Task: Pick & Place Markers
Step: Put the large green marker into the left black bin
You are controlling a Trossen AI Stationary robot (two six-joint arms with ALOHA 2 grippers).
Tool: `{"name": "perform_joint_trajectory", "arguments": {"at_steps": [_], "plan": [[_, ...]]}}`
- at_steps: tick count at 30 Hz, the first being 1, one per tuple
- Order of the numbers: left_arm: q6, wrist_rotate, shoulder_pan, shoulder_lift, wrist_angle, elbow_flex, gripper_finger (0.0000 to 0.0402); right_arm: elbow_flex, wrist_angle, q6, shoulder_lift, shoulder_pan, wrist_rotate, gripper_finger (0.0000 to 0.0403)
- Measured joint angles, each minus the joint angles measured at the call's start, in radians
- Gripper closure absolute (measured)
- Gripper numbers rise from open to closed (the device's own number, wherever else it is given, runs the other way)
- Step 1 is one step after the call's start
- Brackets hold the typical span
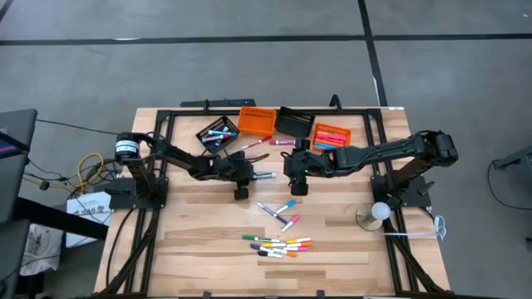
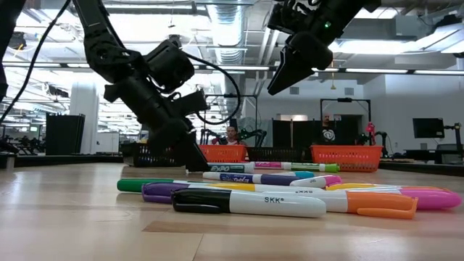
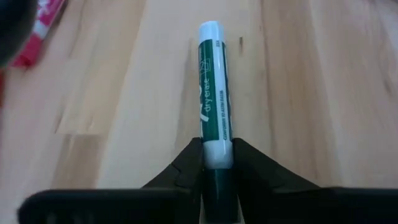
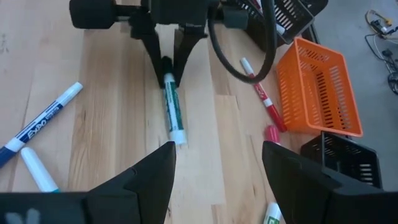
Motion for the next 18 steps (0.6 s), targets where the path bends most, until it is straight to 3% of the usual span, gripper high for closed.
{"name": "perform_joint_trajectory", "arguments": {"at_steps": [11,18], "plan": [[-0.001,-0.200,0.000,-0.212,-0.187,-0.003,0.0323,0.000,-0.003,0.000,0.000,0.000,0.001,0.0171],[-0.035,-0.494,0.021,-0.419,-0.399,-0.002,0.0328,0.000,-0.008,0.000,0.000,0.000,0.001,0.0171]]}}
